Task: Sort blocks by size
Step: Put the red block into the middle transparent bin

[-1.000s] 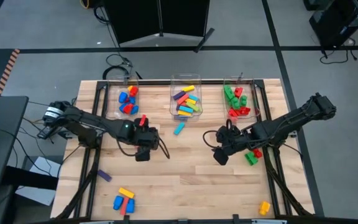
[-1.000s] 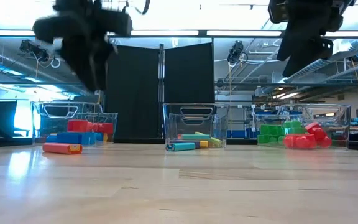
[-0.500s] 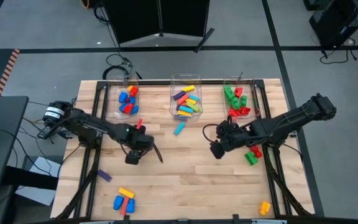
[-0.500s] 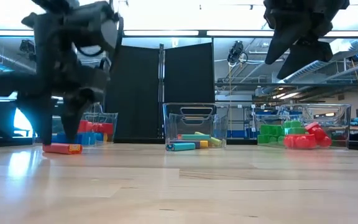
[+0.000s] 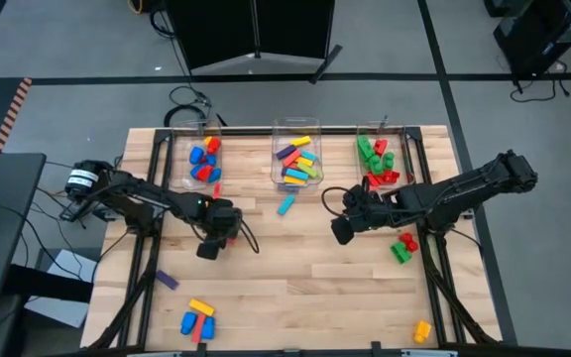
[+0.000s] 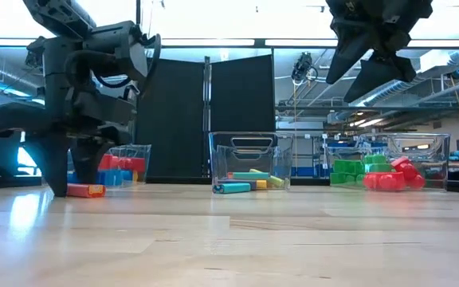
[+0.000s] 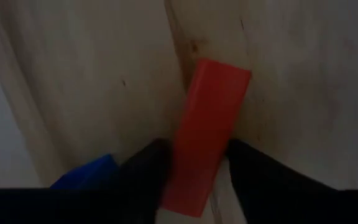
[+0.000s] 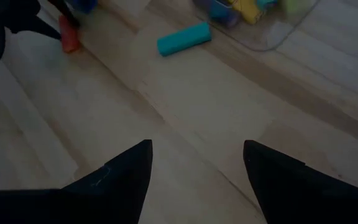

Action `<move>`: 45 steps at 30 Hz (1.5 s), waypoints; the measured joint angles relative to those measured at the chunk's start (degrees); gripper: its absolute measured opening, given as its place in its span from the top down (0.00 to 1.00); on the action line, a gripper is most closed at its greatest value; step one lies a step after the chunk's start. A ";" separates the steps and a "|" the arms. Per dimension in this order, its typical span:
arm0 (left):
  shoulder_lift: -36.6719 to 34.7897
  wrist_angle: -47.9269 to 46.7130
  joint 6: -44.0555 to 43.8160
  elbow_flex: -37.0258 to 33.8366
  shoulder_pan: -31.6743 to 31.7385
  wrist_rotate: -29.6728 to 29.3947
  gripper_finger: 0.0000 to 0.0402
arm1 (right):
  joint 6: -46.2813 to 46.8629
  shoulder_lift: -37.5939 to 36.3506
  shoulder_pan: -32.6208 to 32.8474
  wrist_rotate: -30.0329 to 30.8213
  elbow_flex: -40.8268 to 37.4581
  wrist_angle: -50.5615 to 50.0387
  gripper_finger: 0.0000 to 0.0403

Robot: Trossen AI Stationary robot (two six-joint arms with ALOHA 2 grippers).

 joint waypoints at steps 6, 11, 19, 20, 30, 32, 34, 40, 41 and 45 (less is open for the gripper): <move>0.05 -0.14 -0.17 0.26 0.29 -0.20 0.75 | -2.11 0.00 -0.01 0.00 0.00 0.00 0.35; 0.41 -2.32 -3.51 2.64 0.31 -0.54 0.75 | -3.08 0.00 0.01 -0.02 0.00 -0.01 0.35; 0.54 -3.81 -12.09 10.23 3.71 -0.37 0.75 | -4.83 0.00 0.34 -0.66 0.00 -0.14 0.36; 0.54 -4.00 -12.23 11.86 4.61 0.19 0.75 | -4.83 0.00 0.44 -0.66 0.00 -0.14 0.36; 1.02 -4.95 -9.19 33.61 15.86 0.66 0.75 | -4.83 0.00 1.63 -0.66 0.00 -0.10 0.36; 2.86 -4.96 -7.84 38.22 19.07 1.37 0.75 | -4.83 0.00 1.65 -0.66 0.00 0.01 0.37; 6.25 -5.53 -5.74 42.88 21.94 3.75 0.75 | -4.79 0.00 1.65 -0.66 0.00 0.15 0.37; 21.92 -11.50 -0.44 60.88 27.02 7.22 0.75 | -2.08 0.00 1.65 -0.61 0.00 0.40 0.37; 24.91 -13.73 -0.09 64.27 27.67 7.50 0.75 | -1.38 0.00 1.65 -0.54 0.00 0.43 0.37; 36.99 -22.05 1.79 77.38 29.53 8.61 0.75 | 0.79 0.00 1.65 -0.39 0.00 0.40 0.37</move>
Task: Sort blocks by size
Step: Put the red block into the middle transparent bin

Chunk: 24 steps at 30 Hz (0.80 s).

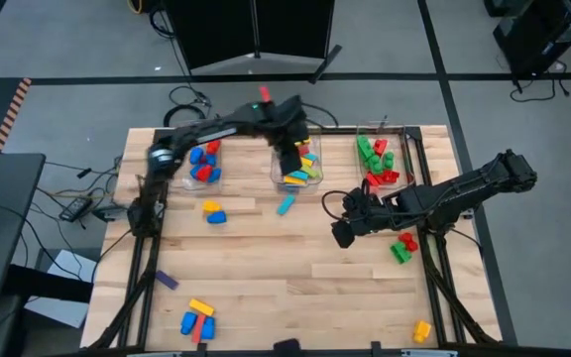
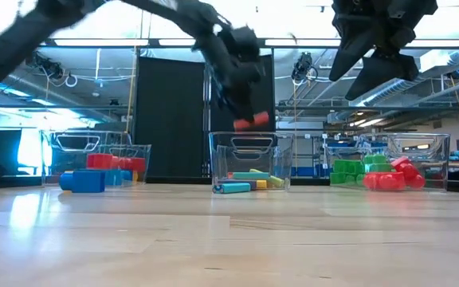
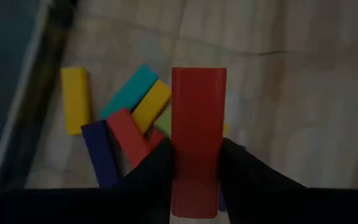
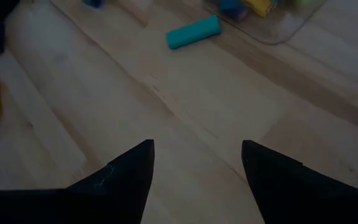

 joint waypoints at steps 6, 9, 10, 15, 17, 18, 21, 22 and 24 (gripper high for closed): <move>13.26 -7.37 0.95 13.10 0.97 0.57 0.69 | 2.96 0.00 0.00 0.34 0.00 -0.08 0.37; 16.66 -8.75 0.97 16.05 1.22 0.45 0.68 | 4.25 0.00 0.00 0.53 0.00 -0.47 0.37; 17.06 -8.66 0.97 16.31 1.27 0.42 0.68 | 4.68 0.01 0.00 0.79 0.00 -0.61 0.38; 18.44 -8.30 0.92 16.32 1.14 0.23 0.68 | 5.55 0.01 -0.06 1.25 0.00 -0.83 0.38; 18.98 -8.28 0.57 16.24 1.14 -0.27 0.68 | 5.57 0.01 -0.36 1.32 0.00 -0.83 0.38; 19.29 -8.06 0.30 16.24 1.16 -0.50 0.67 | 5.57 0.01 -0.49 1.34 0.00 -0.82 0.38; 20.18 -8.58 -0.78 16.13 1.20 -0.59 0.67 | 5.57 0.02 -0.93 1.47 0.00 -0.75 0.38; 20.31 -8.43 -0.92 16.13 1.22 -0.59 0.67 | 5.57 0.02 -1.08 1.49 0.00 -0.65 0.38; 20.29 -8.37 -0.99 16.13 1.19 -0.93 0.67 | 5.57 0.02 -1.28 1.49 0.00 -0.58 0.38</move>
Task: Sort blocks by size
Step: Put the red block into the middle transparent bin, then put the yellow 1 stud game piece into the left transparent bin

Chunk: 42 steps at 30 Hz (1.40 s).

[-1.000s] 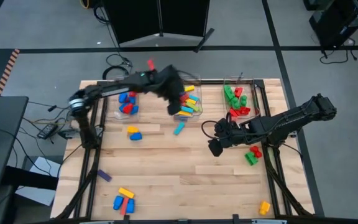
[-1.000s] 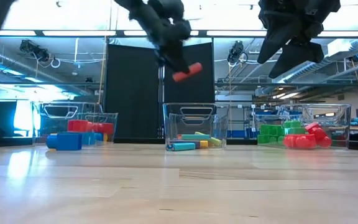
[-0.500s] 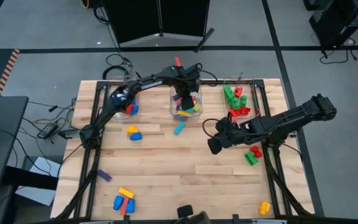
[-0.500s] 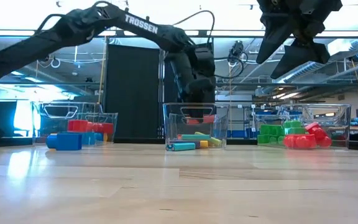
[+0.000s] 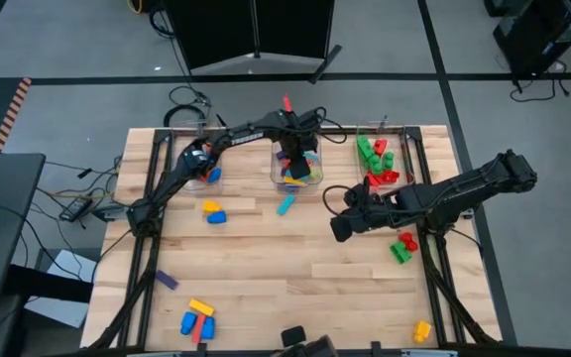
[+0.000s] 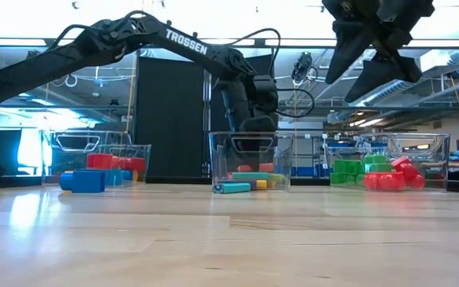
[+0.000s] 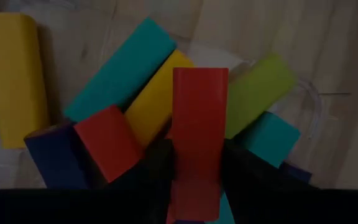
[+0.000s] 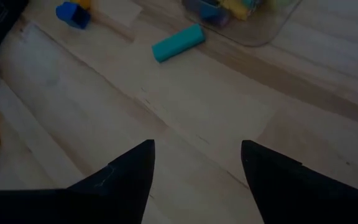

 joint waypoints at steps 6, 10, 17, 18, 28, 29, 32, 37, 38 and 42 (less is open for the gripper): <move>0.00 -0.15 -1.13 -0.02 -0.12 -1.23 0.67 | -0.07 0.00 -0.69 0.28 0.00 0.15 0.38; 0.00 0.11 -2.71 -0.04 -0.12 -1.69 0.67 | -0.09 0.00 -1.02 0.42 0.00 0.19 0.38; 0.00 0.07 -3.96 0.09 0.15 -2.94 0.61 | -0.18 0.00 -1.04 0.42 0.00 0.21 0.38; 0.00 0.03 -4.01 0.09 0.22 -2.93 0.60 | -0.20 0.00 -1.04 0.42 0.00 0.21 0.38; -0.45 -0.19 -4.91 0.19 0.34 -4.04 0.51 | -1.02 0.00 -1.04 0.42 0.00 0.15 0.38; -0.76 -0.47 -4.91 0.54 0.44 -4.05 0.51 | -1.26 0.00 -1.04 0.47 0.00 0.15 0.38; -1.05 -1.93 -4.91 3.16 0.57 -4.09 0.51 | -1.64 0.00 -1.04 0.60 0.00 -0.07 0.39; -3.25 -4.51 -5.25 3.24 0.64 -4.59 0.51 | -1.33 0.00 -1.04 0.46 0.00 -1.28 0.39; -3.44 -5.91 -5.31 3.45 0.64 -4.73 0.51 | -0.83 -0.09 -1.00 0.05 0.00 -1.59 0.39; -4.81 -9.22 -5.74 3.53 0.44 -4.72 0.51 | 2.05 -1.16 0.40 -0.57 0.00 -4.89 0.40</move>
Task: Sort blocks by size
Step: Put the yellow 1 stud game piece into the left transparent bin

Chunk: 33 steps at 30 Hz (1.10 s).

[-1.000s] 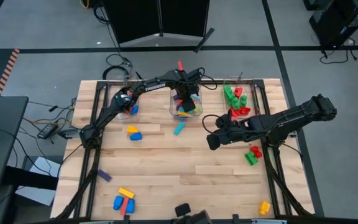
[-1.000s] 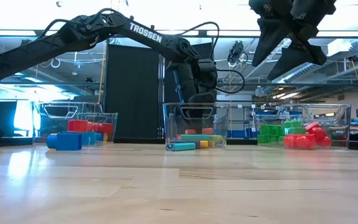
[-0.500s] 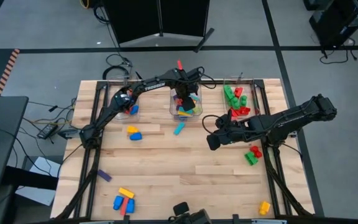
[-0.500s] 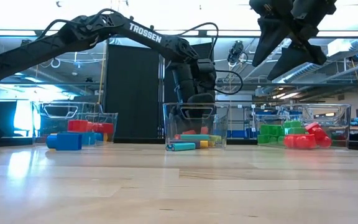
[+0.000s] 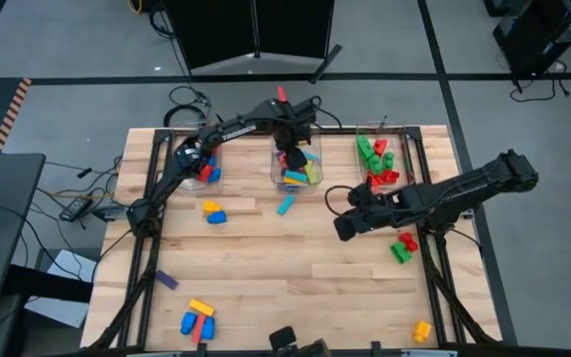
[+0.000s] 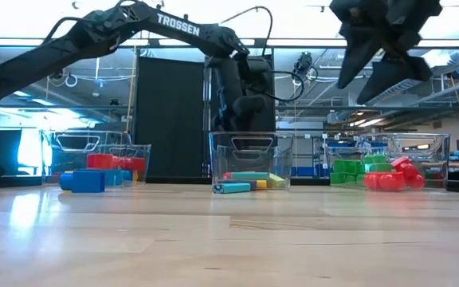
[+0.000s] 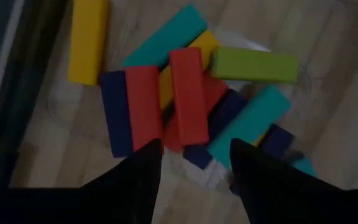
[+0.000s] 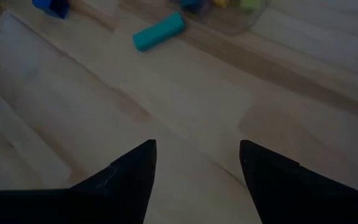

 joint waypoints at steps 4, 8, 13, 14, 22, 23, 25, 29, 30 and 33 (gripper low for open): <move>-3.15 -2.30 0.96 -0.01 -1.30 1.07 0.51 | 3.31 -1.82 2.26 -0.11 0.00 -3.18 0.40; -7.62 -1.78 1.46 -0.34 -3.25 1.04 0.51 | 7.42 -3.48 5.50 -0.11 0.02 -6.11 0.40; -12.56 -0.66 -0.43 -0.34 -5.71 0.62 0.51 | 15.37 -4.00 11.02 -0.11 0.02 -10.10 0.41; -13.30 -0.75 -1.21 -0.36 -6.41 0.26 0.51 | 16.80 -4.00 12.36 -0.11 0.02 -10.57 0.41; -17.70 5.05 -7.72 -7.61 -16.02 -8.57 0.51 | 27.91 -3.97 22.80 -0.12 0.02 -13.17 0.43; -18.51 6.92 -9.04 -9.97 -17.33 -8.71 0.51 | 28.97 -3.97 24.04 -0.12 0.02 -13.25 0.43; -20.76 11.12 -11.16 -15.72 -19.92 -8.77 0.51 | 30.67 -3.95 26.42 -0.13 0.02 -13.65 0.44; -27.03 21.56 -16.75 -30.46 -24.99 -8.97 0.51 | 33.54 -3.93 30.50 -0.18 0.02 -14.58 0.45; -28.75 23.86 -18.31 -34.09 -26.15 -8.97 0.51 | 34.06 -3.93 31.22 -0.45 0.02 -14.69 0.45; -34.91 31.41 -22.69 -44.61 -29.60 -9.38 0.51 | 35.56 -3.57 32.60 -3.03 0.04 -14.92 0.46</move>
